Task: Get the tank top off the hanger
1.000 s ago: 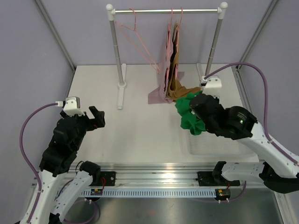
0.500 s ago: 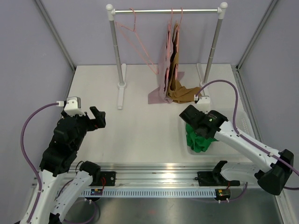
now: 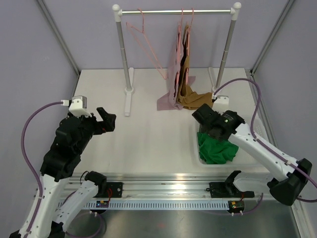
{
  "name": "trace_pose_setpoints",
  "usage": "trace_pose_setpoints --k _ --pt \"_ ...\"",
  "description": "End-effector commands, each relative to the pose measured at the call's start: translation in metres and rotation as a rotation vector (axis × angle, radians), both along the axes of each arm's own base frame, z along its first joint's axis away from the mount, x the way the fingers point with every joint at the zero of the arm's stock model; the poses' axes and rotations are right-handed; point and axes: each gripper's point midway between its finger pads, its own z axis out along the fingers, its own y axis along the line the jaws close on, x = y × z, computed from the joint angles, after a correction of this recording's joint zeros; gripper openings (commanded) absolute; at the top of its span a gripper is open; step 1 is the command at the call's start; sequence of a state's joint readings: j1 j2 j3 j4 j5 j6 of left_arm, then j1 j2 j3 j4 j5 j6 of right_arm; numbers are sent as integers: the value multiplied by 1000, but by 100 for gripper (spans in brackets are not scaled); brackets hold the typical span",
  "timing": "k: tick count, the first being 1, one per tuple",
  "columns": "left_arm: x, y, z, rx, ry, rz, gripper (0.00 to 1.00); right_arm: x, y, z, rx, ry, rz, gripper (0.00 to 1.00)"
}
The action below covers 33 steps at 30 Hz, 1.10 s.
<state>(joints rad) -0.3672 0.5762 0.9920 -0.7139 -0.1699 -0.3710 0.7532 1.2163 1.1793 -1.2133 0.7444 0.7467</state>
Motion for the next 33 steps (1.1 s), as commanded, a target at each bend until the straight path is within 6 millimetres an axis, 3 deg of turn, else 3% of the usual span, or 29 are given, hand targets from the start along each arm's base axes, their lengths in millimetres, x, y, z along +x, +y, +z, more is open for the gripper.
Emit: trace_pose_setpoints --k 1,2,5,8,9,11,12,15,16,20,26,28,33 --pt "3 -27 53 -119 -92 -113 99 4 -13 64 89 -204 -14 100" --pt "6 -35 66 -147 -95 -142 99 3 -8 81 164 -267 33 100" --pt "12 -53 95 -198 -122 -198 99 0 9 96 296 -340 156 99" --pt "21 -77 120 -204 -146 -244 99 -3 8 94 339 -364 149 99" --pt "24 -102 134 -196 -142 -305 99 -4 6 94 337 -373 135 99" --pt "32 -119 145 -156 -147 -316 99 -7 0 96 351 -394 118 99" --pt "41 -143 153 -144 -138 -352 99 -9 -1 98 361 -402 120 98" --pt "57 -173 168 -112 -158 -393 99 -16 1 109 429 -436 146 96" --pt "71 -189 177 -103 -173 -405 99 -19 2 114 459 -454 159 95" --pt "113 -212 196 -54 -215 -352 99 -31 23 124 597 -472 272 92" --pt "180 -254 191 16 -289 -295 95 -44 45 123 703 -439 384 91" --pt "197 -259 189 39 -313 -266 93 -47 48 123 719 -432 404 90" --pt "244 -274 175 56 -353 -204 75 -54 57 114 751 -397 449 89"
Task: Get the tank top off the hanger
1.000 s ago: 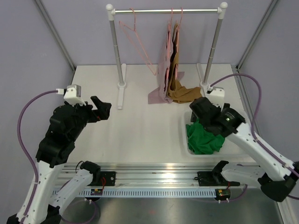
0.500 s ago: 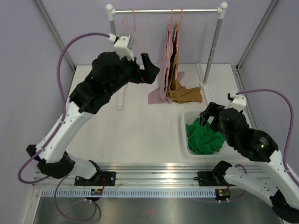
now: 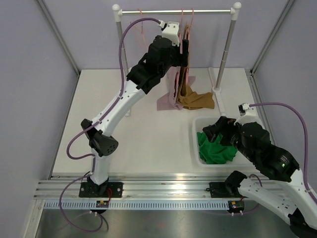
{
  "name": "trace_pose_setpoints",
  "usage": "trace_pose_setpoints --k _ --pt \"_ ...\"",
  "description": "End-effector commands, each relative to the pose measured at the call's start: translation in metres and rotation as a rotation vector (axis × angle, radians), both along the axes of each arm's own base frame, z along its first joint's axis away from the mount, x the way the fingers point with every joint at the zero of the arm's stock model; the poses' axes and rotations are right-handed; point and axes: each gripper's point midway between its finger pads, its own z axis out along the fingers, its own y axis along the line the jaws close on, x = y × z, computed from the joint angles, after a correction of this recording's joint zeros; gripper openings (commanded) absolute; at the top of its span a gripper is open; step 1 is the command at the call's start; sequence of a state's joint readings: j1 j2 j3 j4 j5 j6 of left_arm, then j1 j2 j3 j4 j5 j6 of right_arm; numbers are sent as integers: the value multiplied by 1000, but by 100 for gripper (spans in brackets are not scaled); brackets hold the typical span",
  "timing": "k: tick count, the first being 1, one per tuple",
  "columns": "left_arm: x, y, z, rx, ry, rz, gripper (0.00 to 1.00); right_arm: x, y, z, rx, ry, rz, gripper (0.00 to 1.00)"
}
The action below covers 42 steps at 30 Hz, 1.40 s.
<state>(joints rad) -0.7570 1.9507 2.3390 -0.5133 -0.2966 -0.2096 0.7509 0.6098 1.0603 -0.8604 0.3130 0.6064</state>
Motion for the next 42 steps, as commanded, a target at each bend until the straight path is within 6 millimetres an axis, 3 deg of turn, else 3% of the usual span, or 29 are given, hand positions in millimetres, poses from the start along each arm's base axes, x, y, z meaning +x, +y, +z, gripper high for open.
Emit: trace_pose_setpoints --k 1,6,7,11,13,21,28,31,33,34,36,42 --pt "29 12 37 -47 -143 94 75 -5 14 7 53 -17 73 89" --pt "62 10 15 -55 -135 107 65 -12 27 -7 67 28 142 86" --pt "65 9 13 -47 -140 105 59 -13 28 -7 69 28 148 85" --pt "75 4 5 -35 -142 93 54 -13 29 -9 62 30 155 85" --pt "80 5 2 -33 -141 104 42 -12 28 -8 56 25 155 85" --pt "96 16 -9 -46 -117 100 46 -10 31 -7 50 21 164 84" --pt "99 6 -18 -54 -107 67 38 -10 28 -7 37 14 162 84" --pt "100 6 -15 -59 -118 67 23 -11 25 -7 26 16 152 84" --pt "100 7 -12 -62 -123 70 18 -11 23 -6 25 10 150 84" --pt "99 8 -10 -65 -126 73 7 -11 23 -5 25 7 149 84" --pt "97 10 -3 -76 -133 75 0 -11 22 -4 25 3 147 84" --pt "77 31 46 -153 -201 124 0 -9 24 -3 18 -1 152 84"
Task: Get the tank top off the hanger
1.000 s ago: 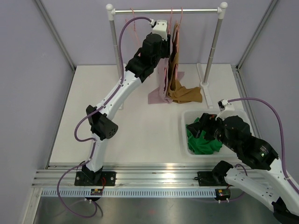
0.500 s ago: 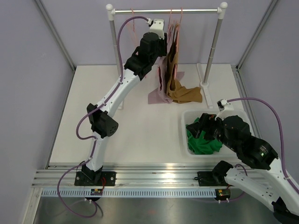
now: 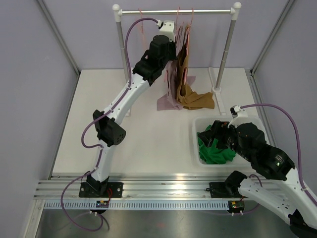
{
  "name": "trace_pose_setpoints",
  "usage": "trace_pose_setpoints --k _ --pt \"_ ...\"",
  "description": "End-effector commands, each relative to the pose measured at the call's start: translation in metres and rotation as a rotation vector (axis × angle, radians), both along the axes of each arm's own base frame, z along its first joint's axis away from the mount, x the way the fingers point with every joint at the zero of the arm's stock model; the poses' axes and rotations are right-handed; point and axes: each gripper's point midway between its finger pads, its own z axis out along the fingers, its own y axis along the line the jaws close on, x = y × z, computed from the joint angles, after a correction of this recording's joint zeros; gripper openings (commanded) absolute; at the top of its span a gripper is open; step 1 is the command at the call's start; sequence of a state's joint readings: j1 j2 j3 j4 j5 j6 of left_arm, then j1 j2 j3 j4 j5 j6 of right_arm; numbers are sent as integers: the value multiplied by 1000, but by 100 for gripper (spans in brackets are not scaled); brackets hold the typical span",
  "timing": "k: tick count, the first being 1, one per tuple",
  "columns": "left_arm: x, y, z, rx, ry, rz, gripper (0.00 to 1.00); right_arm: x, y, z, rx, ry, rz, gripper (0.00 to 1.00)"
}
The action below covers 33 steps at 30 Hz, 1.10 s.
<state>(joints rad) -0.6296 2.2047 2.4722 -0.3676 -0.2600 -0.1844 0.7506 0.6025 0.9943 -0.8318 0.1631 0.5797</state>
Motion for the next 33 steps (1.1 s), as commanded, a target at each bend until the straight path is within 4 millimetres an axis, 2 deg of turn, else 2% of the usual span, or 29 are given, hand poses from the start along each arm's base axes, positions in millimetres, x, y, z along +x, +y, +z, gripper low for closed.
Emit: trace_pose_setpoints --k 1,6,9,11,14,17,19,21,22,25,28,29,31,32,33 --pt "-27 26 106 -157 -192 37 0 5 2 19 21 -57 4 84" --pt "-50 43 145 -190 -247 38 0 5 4 18 24 -54 12 84" --pt "-63 50 156 -198 -257 30 0 4 6 22 36 -58 22 84" --pt "-69 52 153 -192 -245 26 0 4 7 23 38 -58 27 84" --pt "-84 61 160 -197 -230 31 0 3 8 26 38 -62 33 84" --pt "-104 71 154 -194 -178 30 0 4 8 30 33 -74 40 84" --pt "-126 78 150 -209 -148 4 0 4 9 34 35 -83 48 85" --pt "-145 88 156 -240 -152 0 0 6 10 38 29 -98 57 85" --pt "-163 97 156 -241 -152 -11 0 6 11 39 27 -99 58 85" --pt "-191 107 160 -254 -159 -34 0 7 12 45 23 -111 66 85" --pt "-229 123 163 -267 -172 -67 0 8 16 51 29 -121 82 86" --pt "-247 135 163 -277 -175 -75 0 10 19 52 31 -122 87 86" --pt "-266 140 156 -279 -160 -110 0 7 29 57 50 -127 139 86" --pt "-287 148 151 -294 -151 -147 0 6 38 61 68 -129 182 86" --pt "-296 151 143 -294 -134 -167 0 4 44 65 85 -134 214 86"
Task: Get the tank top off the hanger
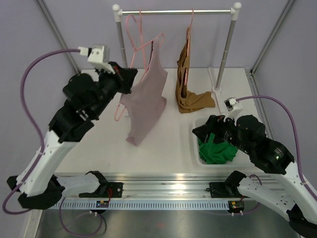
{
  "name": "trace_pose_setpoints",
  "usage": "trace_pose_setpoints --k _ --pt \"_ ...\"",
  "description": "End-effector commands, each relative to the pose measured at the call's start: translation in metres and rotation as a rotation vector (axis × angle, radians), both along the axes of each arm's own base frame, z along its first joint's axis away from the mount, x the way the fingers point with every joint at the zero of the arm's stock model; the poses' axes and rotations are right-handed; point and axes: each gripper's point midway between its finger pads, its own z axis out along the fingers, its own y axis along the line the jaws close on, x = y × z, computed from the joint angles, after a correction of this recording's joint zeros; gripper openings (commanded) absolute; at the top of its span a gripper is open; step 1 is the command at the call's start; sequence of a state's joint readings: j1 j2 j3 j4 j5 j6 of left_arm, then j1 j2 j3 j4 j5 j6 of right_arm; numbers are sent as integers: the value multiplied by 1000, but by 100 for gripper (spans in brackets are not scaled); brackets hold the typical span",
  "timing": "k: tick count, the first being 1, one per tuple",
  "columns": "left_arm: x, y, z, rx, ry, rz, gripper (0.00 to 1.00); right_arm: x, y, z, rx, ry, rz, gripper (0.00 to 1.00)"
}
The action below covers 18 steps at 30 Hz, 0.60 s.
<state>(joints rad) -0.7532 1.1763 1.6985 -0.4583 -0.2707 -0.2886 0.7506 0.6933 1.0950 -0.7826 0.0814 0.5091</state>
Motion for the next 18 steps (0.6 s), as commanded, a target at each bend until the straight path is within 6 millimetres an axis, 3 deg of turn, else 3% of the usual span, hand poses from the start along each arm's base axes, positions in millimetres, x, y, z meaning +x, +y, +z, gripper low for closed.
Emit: trace_pose_setpoints --k 1,2,3,4,8,9,10,13,18 --pt "-49 24 16 -101 -48 -76 0 -4 28 36 90 -75 143 86" --pt "-58 28 8 -108 -27 -94 0 -2 37 41 109 -85 171 86" --pt "-63 22 -20 -79 16 -136 0 -9 46 46 136 -84 234 86" --pt "-86 38 -14 -115 -18 -160 0 -11 52 50 156 -88 265 87" --pt "-124 49 -50 -158 -4 -258 0 -11 92 63 267 -89 419 92" --pt "-131 48 -58 -156 14 -289 0 -13 99 61 278 -76 457 98" --pt "-131 47 -74 -144 44 -287 0 -10 106 59 285 -65 472 99" --pt "-148 53 -92 -168 71 -326 0 4 127 52 299 -47 474 100" --pt "-158 41 -137 -208 172 -397 0 41 157 39 226 -111 322 97"
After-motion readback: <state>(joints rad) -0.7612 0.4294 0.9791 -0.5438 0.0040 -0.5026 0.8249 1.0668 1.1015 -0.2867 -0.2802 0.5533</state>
